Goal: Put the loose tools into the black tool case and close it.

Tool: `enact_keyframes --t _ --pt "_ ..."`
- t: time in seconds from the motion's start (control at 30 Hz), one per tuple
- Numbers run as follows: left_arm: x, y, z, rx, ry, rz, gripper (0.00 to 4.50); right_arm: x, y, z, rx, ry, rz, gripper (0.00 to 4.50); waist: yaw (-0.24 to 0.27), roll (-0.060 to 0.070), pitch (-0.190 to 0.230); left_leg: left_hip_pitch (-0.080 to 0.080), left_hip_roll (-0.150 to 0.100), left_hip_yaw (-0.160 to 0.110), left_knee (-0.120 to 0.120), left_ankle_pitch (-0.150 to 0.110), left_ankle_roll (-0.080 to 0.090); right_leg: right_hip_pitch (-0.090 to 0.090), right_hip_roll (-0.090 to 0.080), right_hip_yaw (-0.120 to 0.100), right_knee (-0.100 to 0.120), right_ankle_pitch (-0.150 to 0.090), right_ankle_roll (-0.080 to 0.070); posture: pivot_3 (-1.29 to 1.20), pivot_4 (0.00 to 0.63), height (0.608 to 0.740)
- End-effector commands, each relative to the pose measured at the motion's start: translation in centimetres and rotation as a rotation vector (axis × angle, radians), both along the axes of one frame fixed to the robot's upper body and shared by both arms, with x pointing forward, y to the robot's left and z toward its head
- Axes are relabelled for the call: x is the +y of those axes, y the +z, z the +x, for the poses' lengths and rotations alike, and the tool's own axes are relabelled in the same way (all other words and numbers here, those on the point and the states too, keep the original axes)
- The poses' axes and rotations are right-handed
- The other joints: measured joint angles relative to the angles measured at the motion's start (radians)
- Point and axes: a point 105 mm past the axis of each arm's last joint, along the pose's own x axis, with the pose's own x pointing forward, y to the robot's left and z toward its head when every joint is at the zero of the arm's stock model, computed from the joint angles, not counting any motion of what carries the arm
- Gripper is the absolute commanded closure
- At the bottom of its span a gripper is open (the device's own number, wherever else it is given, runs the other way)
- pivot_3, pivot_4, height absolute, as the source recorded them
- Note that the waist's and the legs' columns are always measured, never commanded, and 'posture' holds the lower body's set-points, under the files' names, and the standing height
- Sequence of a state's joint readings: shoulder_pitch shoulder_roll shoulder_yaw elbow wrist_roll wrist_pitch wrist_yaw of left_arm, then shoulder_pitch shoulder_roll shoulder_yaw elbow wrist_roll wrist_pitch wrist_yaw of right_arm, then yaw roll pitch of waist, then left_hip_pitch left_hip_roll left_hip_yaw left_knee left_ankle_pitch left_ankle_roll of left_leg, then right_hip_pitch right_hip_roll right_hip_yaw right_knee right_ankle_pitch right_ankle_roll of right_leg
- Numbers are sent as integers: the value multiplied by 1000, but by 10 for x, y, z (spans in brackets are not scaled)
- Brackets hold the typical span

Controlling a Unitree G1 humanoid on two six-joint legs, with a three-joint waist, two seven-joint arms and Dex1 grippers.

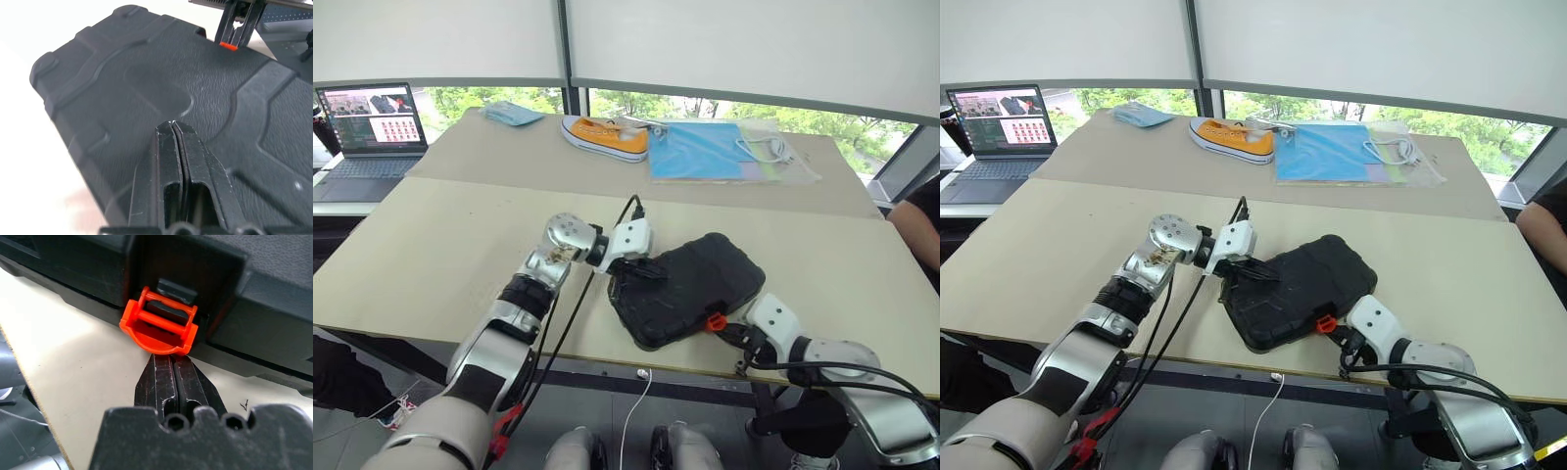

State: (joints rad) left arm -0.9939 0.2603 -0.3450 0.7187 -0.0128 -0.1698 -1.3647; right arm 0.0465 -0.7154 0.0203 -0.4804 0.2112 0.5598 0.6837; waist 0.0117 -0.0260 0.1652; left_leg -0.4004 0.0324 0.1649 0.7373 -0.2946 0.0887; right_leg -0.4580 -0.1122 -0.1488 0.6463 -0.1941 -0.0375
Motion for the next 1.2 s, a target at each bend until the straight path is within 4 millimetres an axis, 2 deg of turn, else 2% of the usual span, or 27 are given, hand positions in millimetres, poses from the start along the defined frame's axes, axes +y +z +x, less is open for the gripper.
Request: enact_keyframes --t 0.03,0.2,0.3,0.33,0.5,0.7,0.8,0.87,0.9,0.93,0.97,1.03,1.1,1.13,1.17,1.2 --pt "-4 -24 -2 -83 -52 137 4407 8 31 -1 -122 24 43 4500 0 0 0 0 0 0 0 0 0 0 0 0 0 0 0 0 150 718" --pt "-3 -36 -1 -145 -77 194 4407 11 59 -4 -166 38 101 4500 -1 3 -2 1 0 0 0 0 0 1 0 0 0 0 0 0 150 718" --pt "-4 -38 -1 -146 -81 196 4407 12 69 -3 -171 38 133 4500 -3 5 -3 2 0 0 0 -1 2 1 0 0 0 1 2 0 150 718" --pt "-4 -39 -1 -145 -81 192 4407 14 66 -3 -162 43 134 4500 -4 5 -3 2 0 0 0 -5 8 1 0 0 0 2 2 0 150 718" --pt "-6 -38 0 -131 -73 175 4407 19 54 -4 -120 58 136 4500 -8 8 -8 4 1 0 -1 -5 8 2 0 0 0 2 3 0 150 718" --pt "-1 -38 3 -118 -49 174 4407 13 51 -6 -110 47 124 4500 -4 10 -12 4 1 0 -1 -5 9 2 0 0 -1 2 3 0 150 718" --pt "5 -27 9 -40 24 112 4407 8 59 -16 -91 64 150 4500 0 10 -13 3 1 0 -1 -6 10 2 0 0 -2 2 3 0 150 718" --pt "15 -14 15 26 84 43 3910 2 65 -23 -71 75 163 3919 0 10 -13 2 1 0 -1 -6 10 1 0 0 -2 2 3 0 150 718" --pt "24 -5 18 56 115 7 3742 -2 67 -28 -60 90 157 3691 -1 10 -13 1 1 0 -1 -6 11 1 0 0 -3 2 3 0 150 718" --pt "34 3 20 81 142 -23 3378 -5 69 -33 -49 106 150 3360 -5 10 -13 1 1 0 -1 -6 11 1 0 0 -3 2 3 0 150 718" --pt "49 11 21 105 175 -48 3153 -10 72 -37 -39 123 145 3070 -8 10 -12 1 1 0 -1 -6 11 0 1 0 -4 2 3 0 150 718" --pt "82 26 19 145 232 -82 2330 -23 82 -42 -24 139 146 2293 -24 10 -12 0 1 1 -4 -2 4 -1 2 1 -5 1 2 0 150 718" --pt "119 40 11 178 285 -94 1707 -38 97 -43 -15 141 150 1626 -32 9 -10 1 1 1 -6 -1 1 -1 4 2 -5 0 0 0 150 718" --pt "135 46 5 193 311 -96 1244 -46 105 -43 -12 141 154 1245 -32 9 -9 1 1 0 -7 0 -1 -1 5 2 -5 0 0 0 150 718" --pt "152 54 -1 212 347 -98 1038 -55 113 -43 -6 139 158 1050 -28 9 -8 1 1 0 -8 1 -1 -2 5 1 -5 0 0 0 150 718" --pt "161 59 -6 226 371 -100 712 -61 119 -43 -2 139 162 750 -25 9 -7 1 1 0 -8 1 -1 -2 4 1 -5 0 -1 0 150 718"
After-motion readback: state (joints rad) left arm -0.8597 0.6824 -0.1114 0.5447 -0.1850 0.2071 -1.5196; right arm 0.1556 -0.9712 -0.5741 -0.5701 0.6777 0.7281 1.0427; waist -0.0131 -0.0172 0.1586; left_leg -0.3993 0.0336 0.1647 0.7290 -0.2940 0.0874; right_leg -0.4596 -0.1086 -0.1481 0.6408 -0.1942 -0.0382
